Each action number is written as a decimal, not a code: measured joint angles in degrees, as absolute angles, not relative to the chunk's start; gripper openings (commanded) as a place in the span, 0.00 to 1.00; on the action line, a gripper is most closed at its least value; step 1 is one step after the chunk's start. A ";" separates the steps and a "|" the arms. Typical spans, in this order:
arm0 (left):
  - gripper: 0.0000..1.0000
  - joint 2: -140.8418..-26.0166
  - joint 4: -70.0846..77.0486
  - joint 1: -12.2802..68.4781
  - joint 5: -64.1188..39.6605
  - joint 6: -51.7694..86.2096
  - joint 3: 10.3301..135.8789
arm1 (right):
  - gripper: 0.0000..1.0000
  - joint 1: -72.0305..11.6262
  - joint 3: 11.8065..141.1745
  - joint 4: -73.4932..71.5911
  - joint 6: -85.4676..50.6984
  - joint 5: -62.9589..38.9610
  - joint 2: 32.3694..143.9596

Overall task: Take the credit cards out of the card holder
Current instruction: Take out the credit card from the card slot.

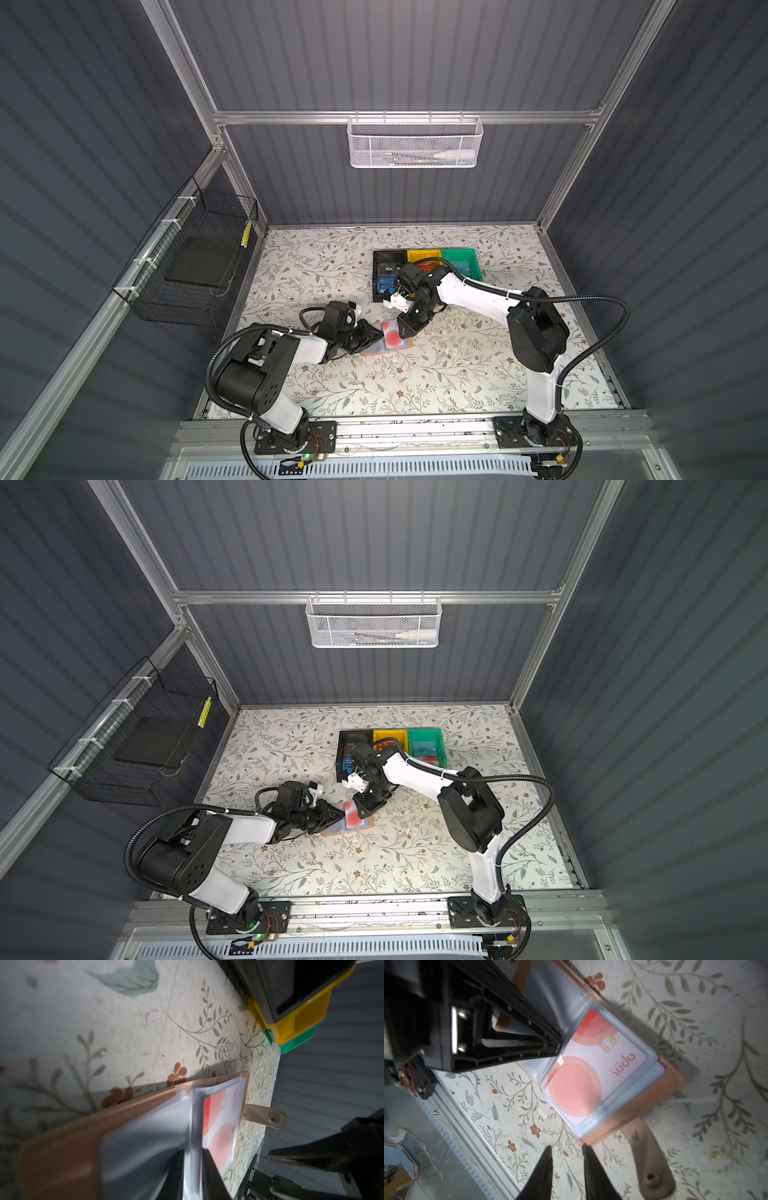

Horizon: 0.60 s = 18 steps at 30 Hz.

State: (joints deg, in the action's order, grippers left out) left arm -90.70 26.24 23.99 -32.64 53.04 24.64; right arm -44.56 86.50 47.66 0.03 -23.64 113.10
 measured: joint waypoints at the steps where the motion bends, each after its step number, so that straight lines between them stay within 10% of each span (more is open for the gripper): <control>1: 0.18 -90.74 26.55 24.01 -32.64 53.19 24.56 | 0.27 -44.56 86.50 46.68 -0.47 -24.40 113.19; 18: 0.19 -90.24 26.89 24.25 -31.99 53.65 24.25 | 0.22 -42.19 83.42 39.35 -4.97 -28.32 117.51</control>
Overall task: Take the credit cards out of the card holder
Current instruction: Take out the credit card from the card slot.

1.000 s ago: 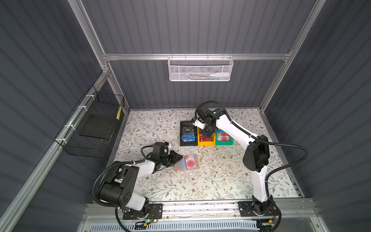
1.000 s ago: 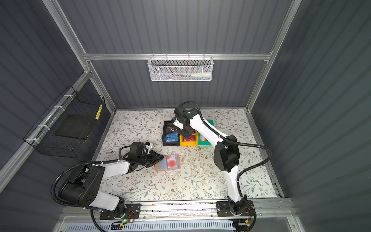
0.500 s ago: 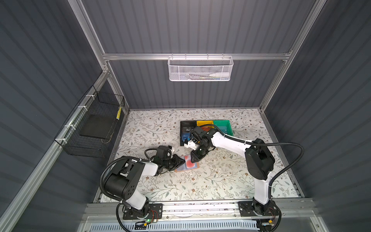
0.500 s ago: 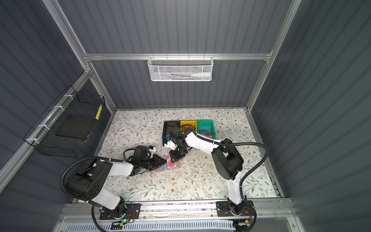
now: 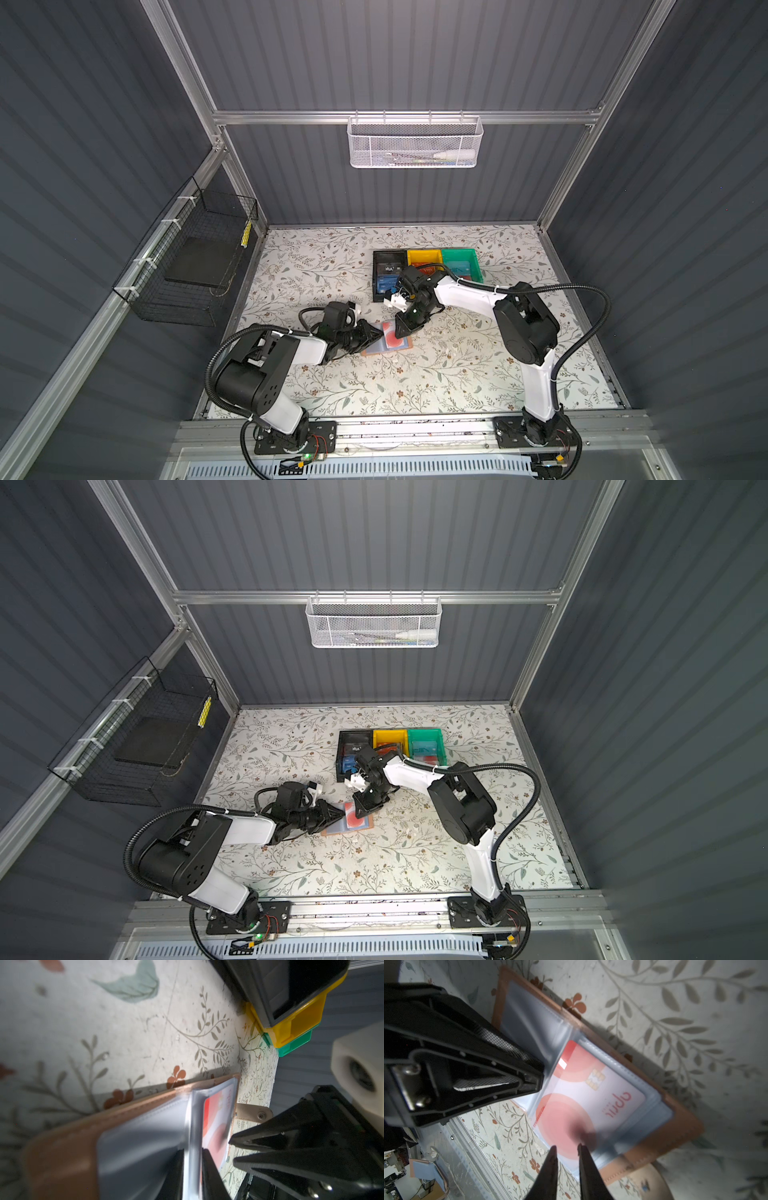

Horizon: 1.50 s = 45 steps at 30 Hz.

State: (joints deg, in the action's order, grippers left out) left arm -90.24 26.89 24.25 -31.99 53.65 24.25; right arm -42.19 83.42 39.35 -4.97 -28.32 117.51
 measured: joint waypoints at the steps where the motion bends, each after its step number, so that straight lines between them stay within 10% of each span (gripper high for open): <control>1: 0.19 -90.24 26.98 24.25 -31.99 53.67 24.25 | 0.22 -42.00 83.40 39.20 -5.02 -28.32 117.51; 45: 0.09 -92.90 34.13 24.25 -33.15 56.03 23.24 | 0.20 -40.88 83.13 37.08 -6.66 -32.53 120.40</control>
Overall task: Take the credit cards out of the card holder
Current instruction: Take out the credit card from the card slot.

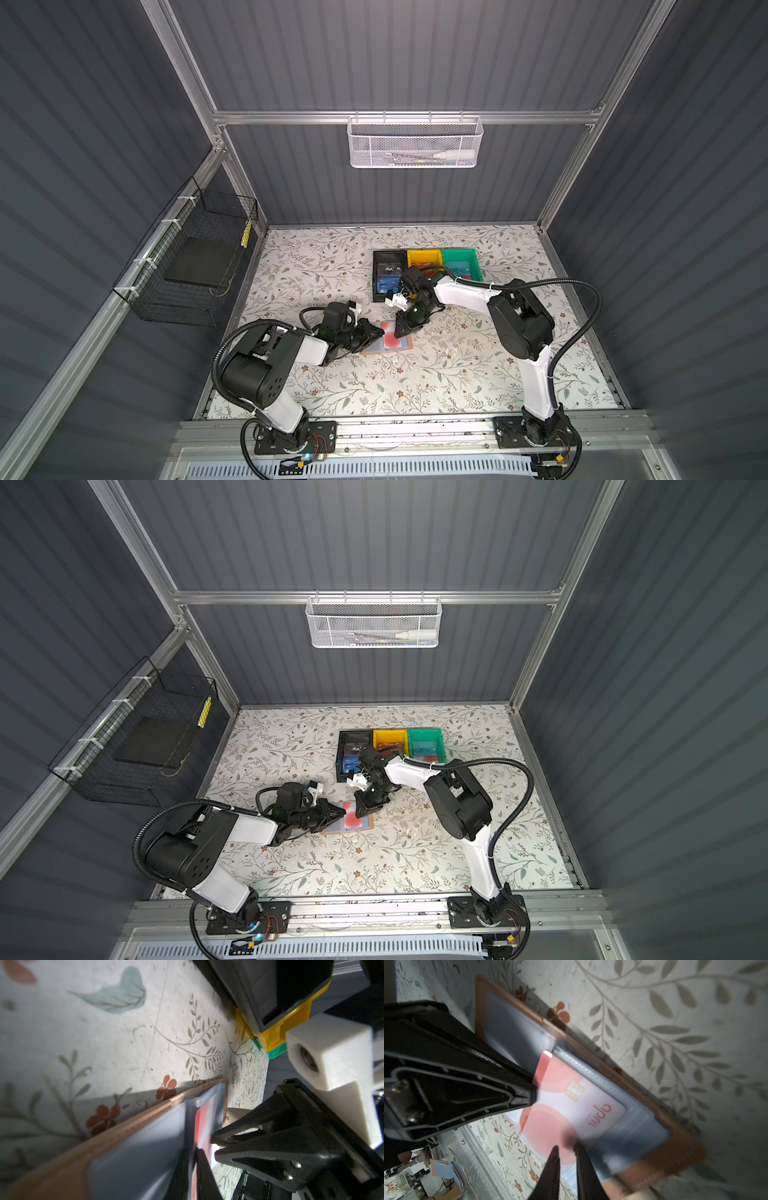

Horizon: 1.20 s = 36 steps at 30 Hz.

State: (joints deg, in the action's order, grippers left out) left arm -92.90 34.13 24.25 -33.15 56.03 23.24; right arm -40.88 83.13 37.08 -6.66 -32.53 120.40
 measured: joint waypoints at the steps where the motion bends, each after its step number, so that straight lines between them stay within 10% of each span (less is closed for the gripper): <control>1: 0.09 -92.92 34.37 24.25 -33.19 56.18 23.18 | 0.19 -40.86 83.13 37.06 -6.66 -32.64 120.44; 36: 0.05 -84.07 22.57 20.80 -32.84 51.29 21.28 | 0.20 -39.09 81.30 35.18 -7.77 -35.92 120.49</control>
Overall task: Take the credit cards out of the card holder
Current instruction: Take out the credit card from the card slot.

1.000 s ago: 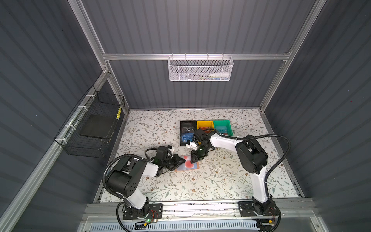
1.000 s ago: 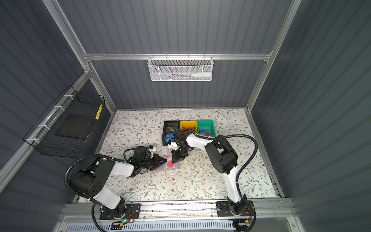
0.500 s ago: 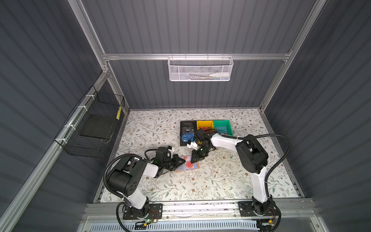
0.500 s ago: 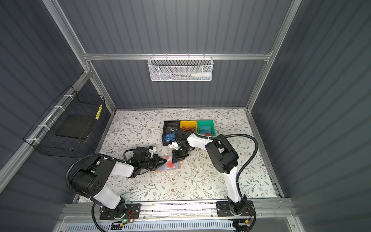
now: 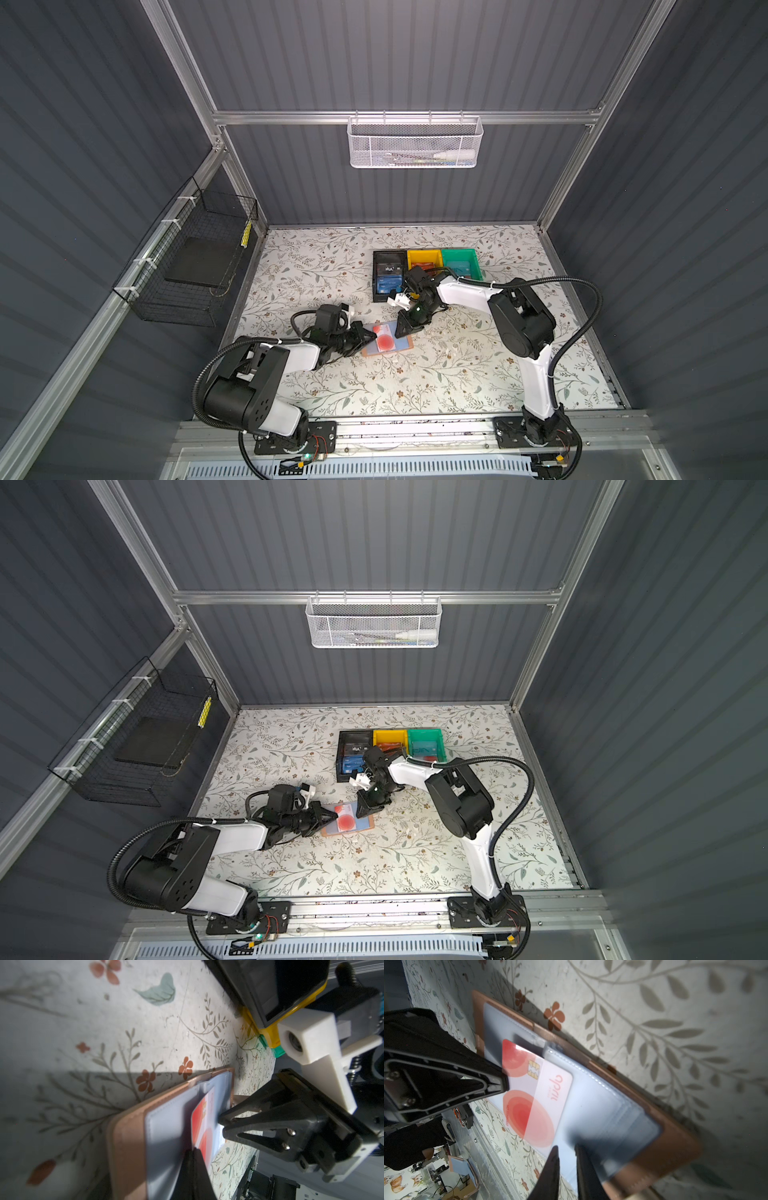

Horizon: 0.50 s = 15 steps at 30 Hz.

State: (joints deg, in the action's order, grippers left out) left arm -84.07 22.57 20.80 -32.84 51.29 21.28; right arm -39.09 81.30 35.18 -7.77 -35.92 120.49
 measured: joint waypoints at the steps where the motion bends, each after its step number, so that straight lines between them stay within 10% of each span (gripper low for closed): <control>1: 0.05 -83.68 21.69 20.56 -32.80 51.00 21.28 | 0.20 -39.09 81.30 35.18 -7.75 -35.92 120.49; 15: 0.06 -71.83 1.10 19.00 -27.68 45.08 25.45 | 0.26 -38.96 81.87 39.75 -6.02 -34.57 117.30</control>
